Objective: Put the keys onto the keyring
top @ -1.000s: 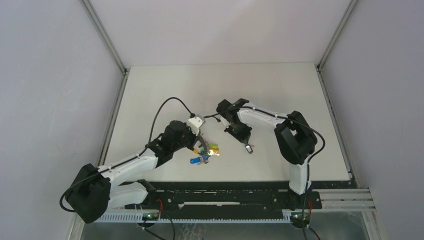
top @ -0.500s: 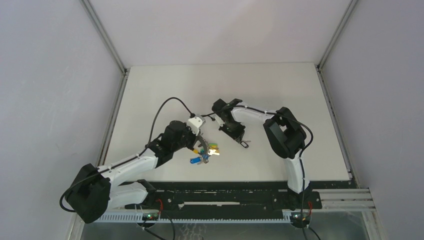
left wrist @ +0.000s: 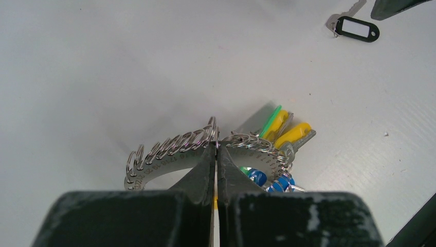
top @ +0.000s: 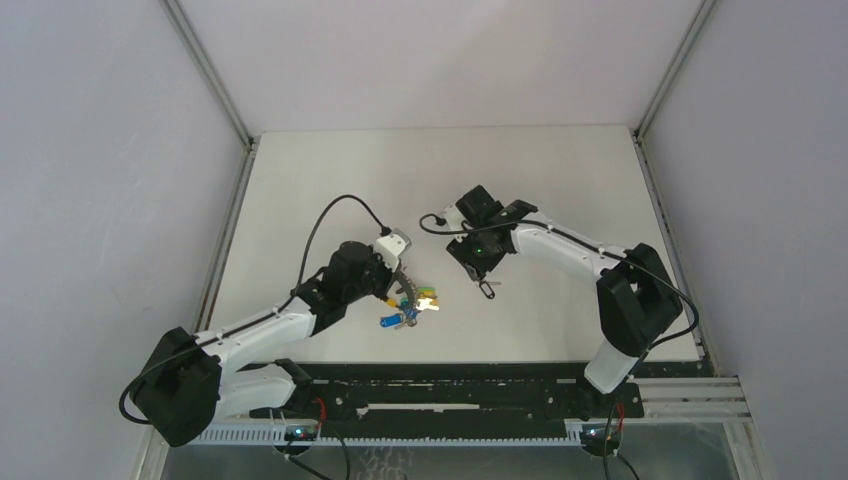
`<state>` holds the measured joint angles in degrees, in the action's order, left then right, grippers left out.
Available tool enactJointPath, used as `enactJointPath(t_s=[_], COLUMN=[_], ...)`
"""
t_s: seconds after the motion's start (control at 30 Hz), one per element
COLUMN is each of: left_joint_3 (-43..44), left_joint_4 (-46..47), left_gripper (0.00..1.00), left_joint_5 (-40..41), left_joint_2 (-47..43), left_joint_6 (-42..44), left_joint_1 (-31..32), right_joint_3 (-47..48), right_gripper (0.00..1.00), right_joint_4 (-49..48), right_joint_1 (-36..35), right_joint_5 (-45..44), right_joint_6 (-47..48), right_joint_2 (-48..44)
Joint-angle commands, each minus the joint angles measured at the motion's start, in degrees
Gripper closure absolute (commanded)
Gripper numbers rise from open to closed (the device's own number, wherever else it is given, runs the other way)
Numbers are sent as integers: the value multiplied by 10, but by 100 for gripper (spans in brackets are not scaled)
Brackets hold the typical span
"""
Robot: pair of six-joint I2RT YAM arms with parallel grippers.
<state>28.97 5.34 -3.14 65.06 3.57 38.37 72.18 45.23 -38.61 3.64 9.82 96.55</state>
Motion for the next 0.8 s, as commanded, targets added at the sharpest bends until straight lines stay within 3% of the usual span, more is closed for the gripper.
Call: enactJointPath(t_s=[0.0, 0.3, 0.77], left_joint_3=[7, 6, 6], left_joint_4=[21, 22, 22], left_gripper=[100, 100, 100], left_joint_5=[0, -3, -2], left_joint_2=[-21, -21, -23], left_joint_6=[9, 9, 10], left_joint_1=[3, 3, 4], right_joint_3=[-39, -89, -125], right_gripper=[50, 33, 34], right_joint_4=[-48, -127, -153], right_joint_1=[36, 114, 130], right_joint_5=[69, 169, 233], right_joint_6=[19, -39, -87], right_joint_2=[-17, -4, 37])
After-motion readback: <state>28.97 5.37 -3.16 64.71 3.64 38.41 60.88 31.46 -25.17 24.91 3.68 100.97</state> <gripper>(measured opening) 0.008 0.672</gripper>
